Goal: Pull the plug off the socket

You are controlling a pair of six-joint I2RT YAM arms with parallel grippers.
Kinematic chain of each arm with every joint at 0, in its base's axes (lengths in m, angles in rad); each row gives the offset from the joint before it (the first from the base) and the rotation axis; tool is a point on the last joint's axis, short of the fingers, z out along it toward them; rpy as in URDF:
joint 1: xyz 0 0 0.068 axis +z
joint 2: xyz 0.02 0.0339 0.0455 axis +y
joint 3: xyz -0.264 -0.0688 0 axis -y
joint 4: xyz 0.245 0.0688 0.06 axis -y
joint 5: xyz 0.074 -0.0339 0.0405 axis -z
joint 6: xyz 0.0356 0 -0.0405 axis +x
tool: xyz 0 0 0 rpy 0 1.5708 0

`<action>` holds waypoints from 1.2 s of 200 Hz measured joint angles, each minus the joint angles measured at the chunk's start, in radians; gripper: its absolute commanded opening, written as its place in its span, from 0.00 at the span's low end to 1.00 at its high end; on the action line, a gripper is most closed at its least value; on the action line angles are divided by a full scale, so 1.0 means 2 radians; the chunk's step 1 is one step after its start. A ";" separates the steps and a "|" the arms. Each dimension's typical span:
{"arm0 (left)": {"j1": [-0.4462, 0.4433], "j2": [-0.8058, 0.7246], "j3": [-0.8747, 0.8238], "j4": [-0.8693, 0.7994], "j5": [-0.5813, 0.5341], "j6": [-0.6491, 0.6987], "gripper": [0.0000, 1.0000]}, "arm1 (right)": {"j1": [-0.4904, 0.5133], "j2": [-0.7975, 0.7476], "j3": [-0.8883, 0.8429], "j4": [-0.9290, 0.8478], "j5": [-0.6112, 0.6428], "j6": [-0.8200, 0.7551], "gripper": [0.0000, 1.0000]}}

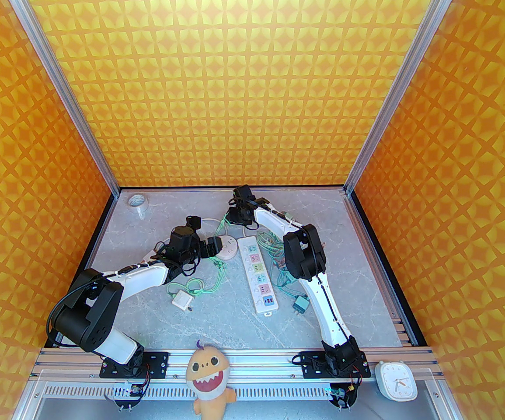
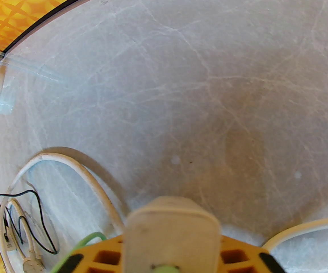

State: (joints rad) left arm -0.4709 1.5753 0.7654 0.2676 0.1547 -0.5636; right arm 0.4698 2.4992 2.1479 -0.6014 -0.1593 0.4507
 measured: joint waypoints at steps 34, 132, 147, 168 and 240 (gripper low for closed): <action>0.000 0.000 0.000 0.000 0.000 0.000 0.81 | 0.000 0.000 0.000 -0.002 0.001 -0.004 0.78; 0.000 0.000 0.000 0.000 0.000 0.000 0.81 | 0.001 -0.053 -0.024 -0.064 0.020 -0.035 0.98; 0.001 0.000 0.000 0.000 0.000 0.000 0.81 | 0.001 -0.060 -0.024 -0.080 0.028 -0.044 0.98; 0.003 0.000 0.000 0.000 0.000 0.000 0.81 | 0.001 -0.063 -0.023 -0.106 0.040 -0.060 0.99; 0.007 0.000 0.000 0.000 -0.002 -0.002 0.81 | 0.006 -0.048 0.024 -0.222 0.093 -0.117 0.98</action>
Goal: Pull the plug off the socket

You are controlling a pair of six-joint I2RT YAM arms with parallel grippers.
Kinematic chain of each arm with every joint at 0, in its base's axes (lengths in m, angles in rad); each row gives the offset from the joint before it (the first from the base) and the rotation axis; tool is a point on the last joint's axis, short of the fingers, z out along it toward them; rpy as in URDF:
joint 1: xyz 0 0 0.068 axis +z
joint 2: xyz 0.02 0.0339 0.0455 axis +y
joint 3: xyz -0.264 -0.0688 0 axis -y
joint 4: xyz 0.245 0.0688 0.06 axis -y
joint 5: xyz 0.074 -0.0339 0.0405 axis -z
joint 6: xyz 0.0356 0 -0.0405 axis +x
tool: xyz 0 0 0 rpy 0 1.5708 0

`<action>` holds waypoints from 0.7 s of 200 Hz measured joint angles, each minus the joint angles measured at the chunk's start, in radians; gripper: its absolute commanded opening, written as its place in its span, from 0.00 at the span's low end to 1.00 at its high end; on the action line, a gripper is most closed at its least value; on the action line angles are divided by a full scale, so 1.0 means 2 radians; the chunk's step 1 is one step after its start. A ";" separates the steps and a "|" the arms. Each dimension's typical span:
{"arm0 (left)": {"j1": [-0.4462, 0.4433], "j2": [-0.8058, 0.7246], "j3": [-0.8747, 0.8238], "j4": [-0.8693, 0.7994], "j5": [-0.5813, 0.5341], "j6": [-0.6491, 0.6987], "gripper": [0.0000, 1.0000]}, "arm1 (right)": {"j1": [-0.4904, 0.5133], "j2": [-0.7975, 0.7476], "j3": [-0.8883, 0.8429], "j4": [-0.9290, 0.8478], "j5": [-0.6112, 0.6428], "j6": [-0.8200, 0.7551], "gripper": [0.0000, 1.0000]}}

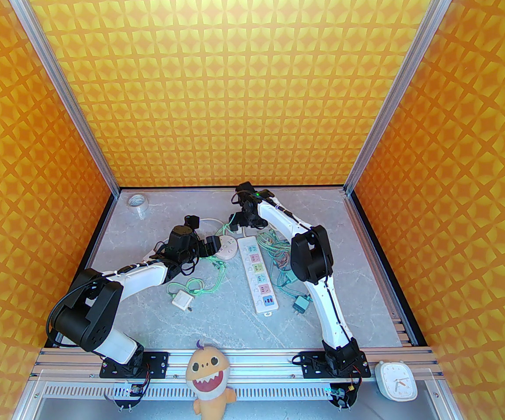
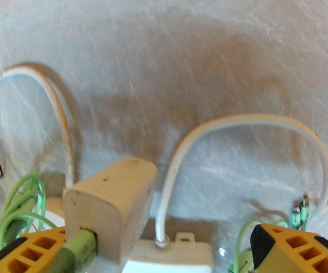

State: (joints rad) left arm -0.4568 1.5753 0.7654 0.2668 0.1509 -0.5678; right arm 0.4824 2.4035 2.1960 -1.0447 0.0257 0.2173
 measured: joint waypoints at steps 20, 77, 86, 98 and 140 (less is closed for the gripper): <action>0.000 0.000 0.000 0.000 0.000 0.000 0.81 | 0.002 0.015 0.012 -0.020 0.003 -0.012 0.98; 0.000 0.000 0.000 0.000 0.000 0.000 0.81 | 0.005 0.027 0.013 -0.056 0.015 -0.037 0.98; 0.000 0.000 0.000 0.000 0.000 0.000 0.81 | 0.005 0.027 0.011 -0.058 0.016 -0.039 0.98; 0.000 0.000 0.000 0.000 0.000 0.000 0.81 | 0.005 0.024 0.003 -0.054 0.016 -0.039 0.98; -0.005 0.005 0.003 0.000 0.001 0.009 0.81 | 0.005 0.016 -0.013 -0.050 0.016 -0.041 0.98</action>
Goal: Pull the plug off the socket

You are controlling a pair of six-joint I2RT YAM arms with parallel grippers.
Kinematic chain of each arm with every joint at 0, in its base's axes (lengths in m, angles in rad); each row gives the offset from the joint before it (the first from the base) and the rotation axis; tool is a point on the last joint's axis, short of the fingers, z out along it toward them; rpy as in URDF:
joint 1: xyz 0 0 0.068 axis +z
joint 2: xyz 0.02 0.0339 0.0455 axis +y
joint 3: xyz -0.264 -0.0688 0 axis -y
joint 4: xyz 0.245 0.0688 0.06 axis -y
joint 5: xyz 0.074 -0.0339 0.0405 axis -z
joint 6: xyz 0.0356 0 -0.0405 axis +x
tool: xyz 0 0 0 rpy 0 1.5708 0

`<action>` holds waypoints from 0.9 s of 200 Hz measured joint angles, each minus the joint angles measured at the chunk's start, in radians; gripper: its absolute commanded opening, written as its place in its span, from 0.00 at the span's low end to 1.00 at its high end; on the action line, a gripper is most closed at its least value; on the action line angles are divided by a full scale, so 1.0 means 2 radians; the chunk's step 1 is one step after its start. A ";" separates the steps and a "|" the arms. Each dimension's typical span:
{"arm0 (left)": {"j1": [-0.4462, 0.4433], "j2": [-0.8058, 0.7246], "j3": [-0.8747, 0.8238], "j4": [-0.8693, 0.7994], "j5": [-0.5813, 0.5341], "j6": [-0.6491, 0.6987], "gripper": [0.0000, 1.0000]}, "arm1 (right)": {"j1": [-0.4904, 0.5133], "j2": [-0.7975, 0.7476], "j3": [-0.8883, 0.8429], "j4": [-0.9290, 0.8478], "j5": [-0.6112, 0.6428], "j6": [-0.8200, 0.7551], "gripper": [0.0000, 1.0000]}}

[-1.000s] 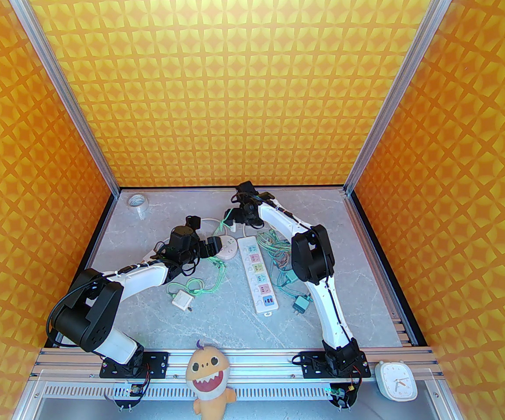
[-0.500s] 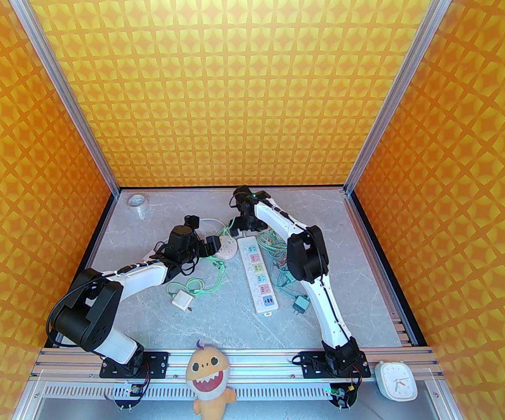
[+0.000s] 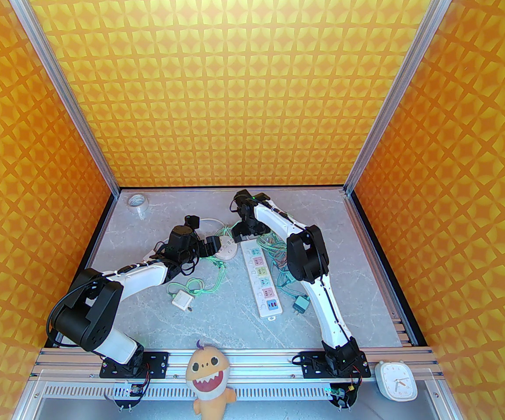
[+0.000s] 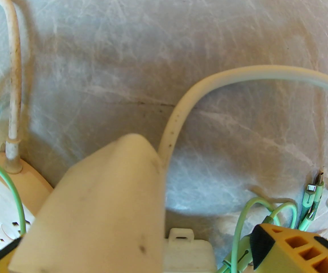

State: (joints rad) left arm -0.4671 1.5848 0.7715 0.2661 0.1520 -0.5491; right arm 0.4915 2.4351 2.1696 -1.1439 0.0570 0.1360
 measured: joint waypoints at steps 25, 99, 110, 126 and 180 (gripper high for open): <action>-0.006 0.016 0.012 0.000 0.000 0.006 0.81 | 0.000 -0.008 -0.015 0.009 -0.004 0.000 0.99; -0.007 0.044 0.050 -0.011 0.000 0.010 0.82 | 0.002 -0.126 -0.159 0.059 -0.041 0.004 0.98; -0.007 0.044 0.051 -0.012 0.000 0.010 0.82 | 0.002 -0.142 -0.177 0.066 -0.045 0.005 0.99; -0.007 0.044 0.051 -0.016 0.000 0.010 0.82 | 0.002 -0.163 -0.208 0.081 -0.052 0.007 0.98; -0.007 0.009 0.051 -0.058 -0.008 0.017 0.83 | 0.002 -0.265 -0.310 0.138 -0.059 0.024 0.98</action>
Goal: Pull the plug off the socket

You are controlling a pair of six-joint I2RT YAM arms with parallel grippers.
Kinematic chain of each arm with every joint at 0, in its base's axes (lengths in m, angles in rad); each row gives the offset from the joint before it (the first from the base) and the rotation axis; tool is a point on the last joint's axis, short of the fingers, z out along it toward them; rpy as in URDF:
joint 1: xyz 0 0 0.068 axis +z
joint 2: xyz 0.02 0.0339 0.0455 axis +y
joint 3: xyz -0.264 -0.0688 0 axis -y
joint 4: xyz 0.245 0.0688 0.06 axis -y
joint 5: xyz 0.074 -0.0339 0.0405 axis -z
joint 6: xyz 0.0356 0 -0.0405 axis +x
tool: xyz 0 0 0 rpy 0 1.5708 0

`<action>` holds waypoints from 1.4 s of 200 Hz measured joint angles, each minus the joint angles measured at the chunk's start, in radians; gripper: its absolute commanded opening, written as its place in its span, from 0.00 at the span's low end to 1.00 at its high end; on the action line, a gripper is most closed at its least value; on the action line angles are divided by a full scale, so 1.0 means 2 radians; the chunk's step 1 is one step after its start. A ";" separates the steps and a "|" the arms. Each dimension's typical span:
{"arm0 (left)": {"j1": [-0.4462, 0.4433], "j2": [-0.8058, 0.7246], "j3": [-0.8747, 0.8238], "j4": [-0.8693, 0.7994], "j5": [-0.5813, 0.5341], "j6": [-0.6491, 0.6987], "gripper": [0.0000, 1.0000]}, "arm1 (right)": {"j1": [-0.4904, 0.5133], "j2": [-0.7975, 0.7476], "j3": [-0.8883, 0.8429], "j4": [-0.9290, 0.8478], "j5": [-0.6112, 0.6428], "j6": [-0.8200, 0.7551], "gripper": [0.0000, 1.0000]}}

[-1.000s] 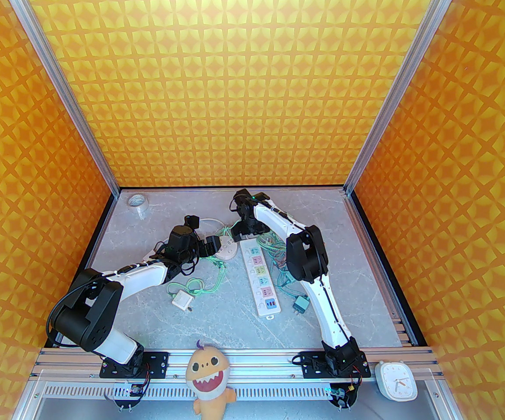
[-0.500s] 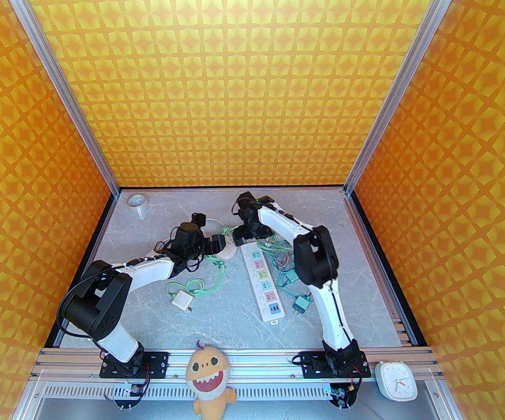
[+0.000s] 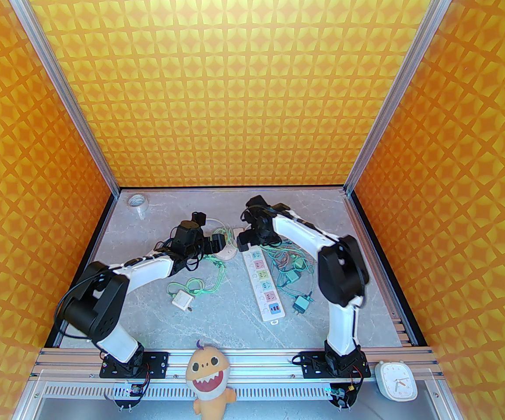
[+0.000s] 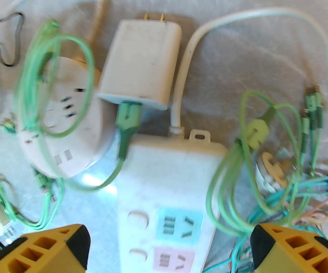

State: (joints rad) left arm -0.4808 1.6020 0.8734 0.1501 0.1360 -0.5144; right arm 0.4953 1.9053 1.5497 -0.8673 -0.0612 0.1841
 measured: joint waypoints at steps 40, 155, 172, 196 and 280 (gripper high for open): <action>0.000 -0.096 -0.009 -0.050 -0.049 0.010 0.96 | 0.000 -0.144 -0.115 0.091 0.042 0.016 0.99; 0.101 -0.321 -0.171 -0.173 -0.350 0.012 0.99 | -0.025 -0.375 -0.533 0.504 0.379 -0.055 0.98; 0.112 -0.296 -0.170 -0.166 -0.372 0.046 0.99 | -0.037 -0.354 -0.534 0.556 0.394 -0.082 0.98; 0.125 -0.254 -0.168 -0.126 -0.397 0.099 0.99 | -0.059 -0.306 -0.539 0.639 0.403 -0.109 0.99; 0.192 -0.113 -0.234 0.174 -0.321 0.230 0.99 | -0.111 -0.212 -0.646 0.918 0.332 -0.143 0.99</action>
State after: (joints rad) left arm -0.0978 1.3762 0.4061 0.4973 -0.5064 -0.0544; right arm 0.2726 1.4815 0.2569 0.9691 0.6037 -0.1028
